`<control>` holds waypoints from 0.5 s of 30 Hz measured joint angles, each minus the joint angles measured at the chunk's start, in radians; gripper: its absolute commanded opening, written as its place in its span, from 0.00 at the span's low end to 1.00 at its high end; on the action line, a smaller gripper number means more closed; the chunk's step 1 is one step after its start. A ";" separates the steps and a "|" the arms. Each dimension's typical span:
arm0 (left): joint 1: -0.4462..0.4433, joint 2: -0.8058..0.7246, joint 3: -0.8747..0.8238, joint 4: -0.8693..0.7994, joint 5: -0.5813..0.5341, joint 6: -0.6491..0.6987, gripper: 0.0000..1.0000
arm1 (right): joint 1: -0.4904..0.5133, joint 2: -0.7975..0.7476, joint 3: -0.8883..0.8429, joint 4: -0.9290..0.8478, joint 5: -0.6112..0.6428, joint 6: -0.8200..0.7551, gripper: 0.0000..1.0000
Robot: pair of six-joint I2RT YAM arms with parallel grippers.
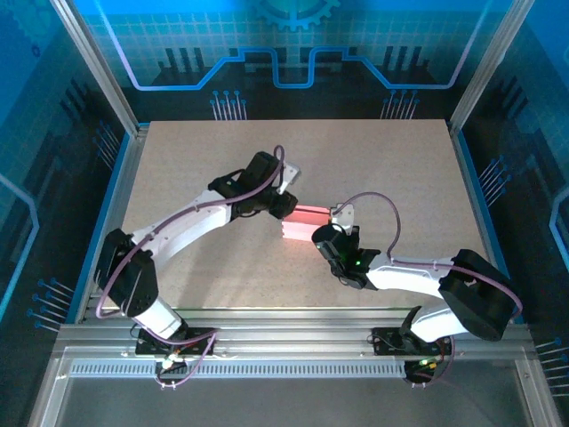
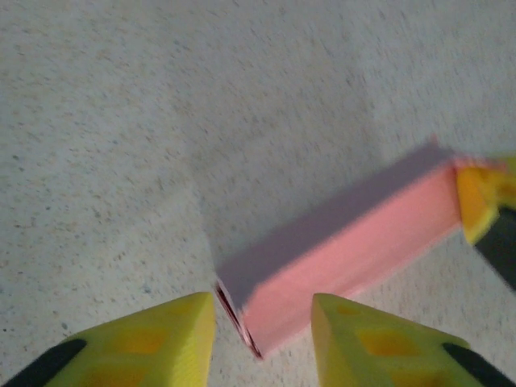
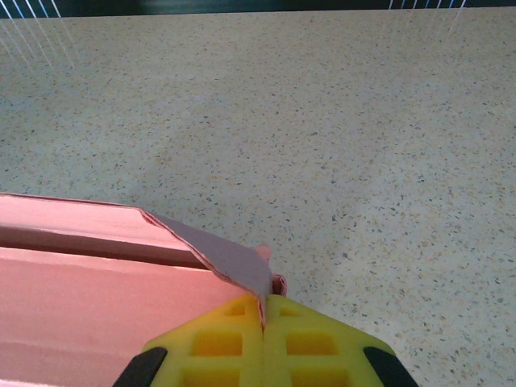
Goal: Fold the paper box
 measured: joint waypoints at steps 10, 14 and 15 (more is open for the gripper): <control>0.026 0.221 0.175 -0.045 0.000 -0.065 0.15 | 0.000 0.000 0.000 0.000 0.000 0.001 0.00; 0.026 0.214 0.154 -0.047 0.012 -0.076 0.15 | 0.000 0.002 0.002 -0.002 0.000 0.004 0.00; 0.026 0.206 0.138 -0.040 0.012 -0.079 0.15 | 0.000 0.002 0.003 -0.004 0.000 0.005 0.00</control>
